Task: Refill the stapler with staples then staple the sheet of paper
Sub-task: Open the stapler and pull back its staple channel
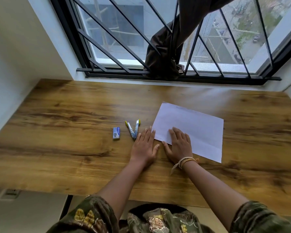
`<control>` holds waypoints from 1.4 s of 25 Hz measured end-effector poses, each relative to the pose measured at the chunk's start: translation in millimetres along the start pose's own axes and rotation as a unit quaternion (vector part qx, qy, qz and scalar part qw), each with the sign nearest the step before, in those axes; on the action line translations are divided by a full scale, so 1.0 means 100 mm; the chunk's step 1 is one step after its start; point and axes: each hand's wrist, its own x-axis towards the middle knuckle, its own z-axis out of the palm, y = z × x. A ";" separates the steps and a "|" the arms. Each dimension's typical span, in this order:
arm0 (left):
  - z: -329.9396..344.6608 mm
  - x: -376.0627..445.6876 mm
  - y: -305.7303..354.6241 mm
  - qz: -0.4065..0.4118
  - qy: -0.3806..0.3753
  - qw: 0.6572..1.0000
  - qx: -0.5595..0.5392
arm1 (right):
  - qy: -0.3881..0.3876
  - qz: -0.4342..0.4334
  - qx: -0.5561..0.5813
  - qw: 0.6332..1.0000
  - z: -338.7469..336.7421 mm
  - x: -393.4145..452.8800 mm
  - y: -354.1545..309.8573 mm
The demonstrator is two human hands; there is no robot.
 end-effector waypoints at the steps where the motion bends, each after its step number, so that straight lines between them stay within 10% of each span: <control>1: 0.01 0.00 -0.01 0.001 0.002 1.000 -0.001 | 0.001 0.002 0.000 1.000 0.00 0.01 0.00; 25: -0.15 -0.53 -0.42 -0.135 0.246 0.939 -0.201 | 0.093 -0.003 0.126 0.988 0.11 0.23 -0.33; 35: -0.11 -0.47 -0.39 -0.167 0.211 0.952 -0.145 | -0.128 -0.204 -0.038 0.970 -0.12 1.02 -1.02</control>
